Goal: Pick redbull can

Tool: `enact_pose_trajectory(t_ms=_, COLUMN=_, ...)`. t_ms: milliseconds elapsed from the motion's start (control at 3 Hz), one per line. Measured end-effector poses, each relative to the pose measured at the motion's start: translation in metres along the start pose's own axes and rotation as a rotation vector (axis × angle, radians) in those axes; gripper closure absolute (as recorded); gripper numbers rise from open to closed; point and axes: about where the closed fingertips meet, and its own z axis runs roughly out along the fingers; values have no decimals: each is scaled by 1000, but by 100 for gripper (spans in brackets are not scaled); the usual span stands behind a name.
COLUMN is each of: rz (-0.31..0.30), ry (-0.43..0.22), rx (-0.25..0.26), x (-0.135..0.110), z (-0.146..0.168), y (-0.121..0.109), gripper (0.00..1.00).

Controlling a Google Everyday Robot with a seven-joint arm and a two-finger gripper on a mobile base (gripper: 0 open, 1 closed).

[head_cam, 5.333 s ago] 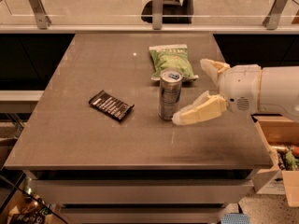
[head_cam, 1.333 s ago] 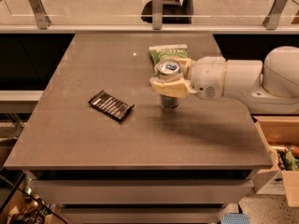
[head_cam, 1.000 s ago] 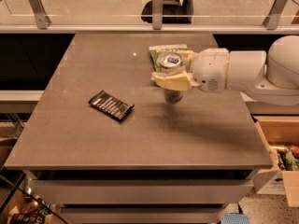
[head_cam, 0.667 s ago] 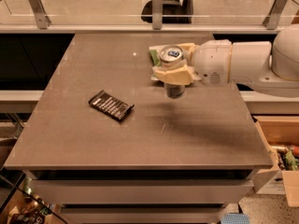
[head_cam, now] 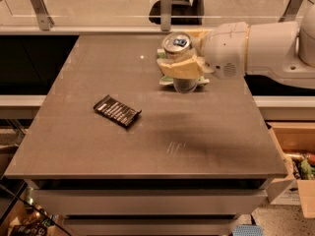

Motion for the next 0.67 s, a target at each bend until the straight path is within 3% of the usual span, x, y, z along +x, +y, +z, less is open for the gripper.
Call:
enact_pose_trajectory(t_ms=333, rz=-81, ry=34, rx=-7, x=-36, z=-3, y=12, gripper=100)
enact_pose_trajectory(t_ms=667, rz=-81, ry=34, rx=-7, x=-36, z=-3, y=12, gripper=100)
